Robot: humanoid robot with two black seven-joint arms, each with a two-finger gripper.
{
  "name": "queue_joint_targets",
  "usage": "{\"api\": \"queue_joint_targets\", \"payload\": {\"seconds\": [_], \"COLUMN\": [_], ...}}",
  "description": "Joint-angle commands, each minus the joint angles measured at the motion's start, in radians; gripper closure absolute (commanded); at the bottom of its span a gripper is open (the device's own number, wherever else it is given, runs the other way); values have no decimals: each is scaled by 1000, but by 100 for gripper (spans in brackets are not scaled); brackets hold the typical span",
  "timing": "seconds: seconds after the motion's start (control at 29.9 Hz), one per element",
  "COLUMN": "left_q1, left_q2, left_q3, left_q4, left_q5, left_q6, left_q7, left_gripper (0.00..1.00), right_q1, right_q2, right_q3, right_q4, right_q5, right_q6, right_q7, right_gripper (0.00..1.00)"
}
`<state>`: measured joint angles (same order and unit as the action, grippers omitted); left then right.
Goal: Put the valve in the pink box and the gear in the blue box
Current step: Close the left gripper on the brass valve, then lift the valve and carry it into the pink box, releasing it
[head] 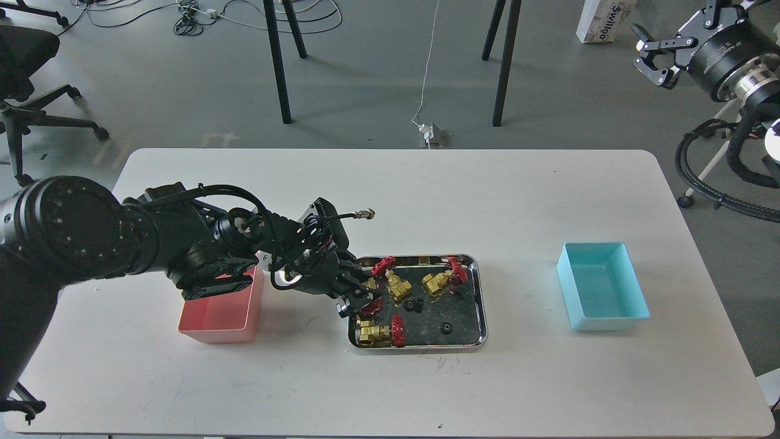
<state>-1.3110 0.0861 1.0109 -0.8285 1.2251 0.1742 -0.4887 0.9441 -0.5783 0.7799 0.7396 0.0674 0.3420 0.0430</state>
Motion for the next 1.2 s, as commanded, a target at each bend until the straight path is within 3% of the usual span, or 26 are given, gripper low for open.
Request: {"api": "queue_joint_targets", "payload": {"seconds": [0.0,0.33,0.47,0.64,0.74,0.9,1.0,1.17], "left_q1": [-1,-43,-108,-221,-277,-266,-222,-101], "left_q2": [1,46,95,249,384,630,727,756], "left_q3": [-2,-29,-32,-90,-92,-103,-106,-144], "left_q4": [-3,-35,-121,-306,-377,-382,-383,-367], "left_q5": [5,5,5,5,10,177,212,229], "left_q6": [11,13,13,11,13,13,14,16], "left_q7": [0,0,0,0,0,0,0,0], "left_gripper": [81,85,85,85,85,85,85,85], "right_q1": [-5,-11,-10,21,91,195,240,274], "right_q2": [0,0,3,24,47,89,130,159], "right_q3": [-1,-1,4,9,4,-2,-16,-108], "right_q4": [0,0,1,4,4,-3,-43,-109], "right_q5": [0,0,0,0,0,-8,-14,-5], "right_q6": [0,-3,-8,-72,-176,-277,-314,-328], "right_q7": [0,0,0,-2,-23,-118,-130,-130], "right_gripper": [0,0,0,0,0,0,0,0]}}
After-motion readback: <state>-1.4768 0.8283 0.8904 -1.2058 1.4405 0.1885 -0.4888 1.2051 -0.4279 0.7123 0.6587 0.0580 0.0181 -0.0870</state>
